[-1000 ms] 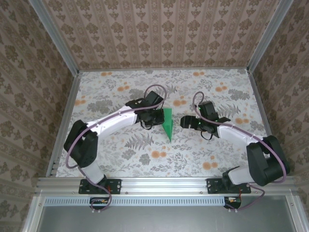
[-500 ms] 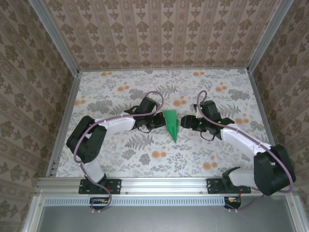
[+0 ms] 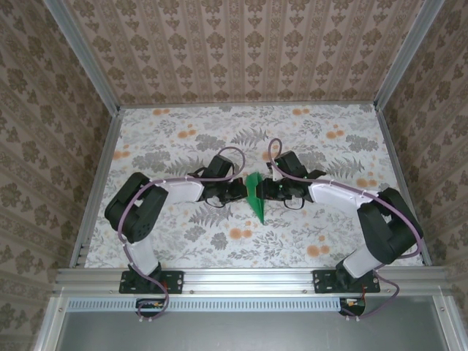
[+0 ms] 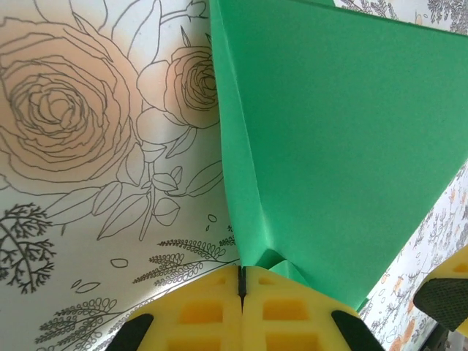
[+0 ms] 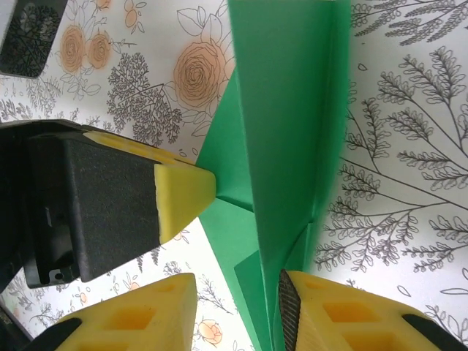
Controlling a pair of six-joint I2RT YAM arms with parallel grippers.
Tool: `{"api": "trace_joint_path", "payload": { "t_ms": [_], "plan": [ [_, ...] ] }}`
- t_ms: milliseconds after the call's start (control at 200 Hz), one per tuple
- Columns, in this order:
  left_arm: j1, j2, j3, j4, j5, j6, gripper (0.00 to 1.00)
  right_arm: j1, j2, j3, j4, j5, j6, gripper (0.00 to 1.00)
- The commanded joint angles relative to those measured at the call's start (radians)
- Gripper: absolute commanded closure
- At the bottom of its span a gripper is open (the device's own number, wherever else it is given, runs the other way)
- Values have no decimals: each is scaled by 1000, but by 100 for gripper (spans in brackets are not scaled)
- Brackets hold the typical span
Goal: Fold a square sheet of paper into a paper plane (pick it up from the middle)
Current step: Move a paper plane to the center of the table.
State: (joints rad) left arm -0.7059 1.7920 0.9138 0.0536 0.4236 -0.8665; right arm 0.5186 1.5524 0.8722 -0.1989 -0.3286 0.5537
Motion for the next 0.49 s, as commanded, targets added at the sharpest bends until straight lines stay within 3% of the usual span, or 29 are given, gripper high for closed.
{"api": "trace_joint_path", "payload": {
  "t_ms": [0,105,280,490],
  "plan": [
    [4,7,-6,8,12,34,100,14,23,45,-51,8,-17,63],
    [5,15,-4,2,14,35,100,17,52,62,-67,27,-23,62],
    [7,18,-6,-6,9,40,100,20,88,83,-91,57,-36,52],
    [8,27,-7,-10,10,37,100,31,125,90,-96,30,-52,49]
  ]
}}
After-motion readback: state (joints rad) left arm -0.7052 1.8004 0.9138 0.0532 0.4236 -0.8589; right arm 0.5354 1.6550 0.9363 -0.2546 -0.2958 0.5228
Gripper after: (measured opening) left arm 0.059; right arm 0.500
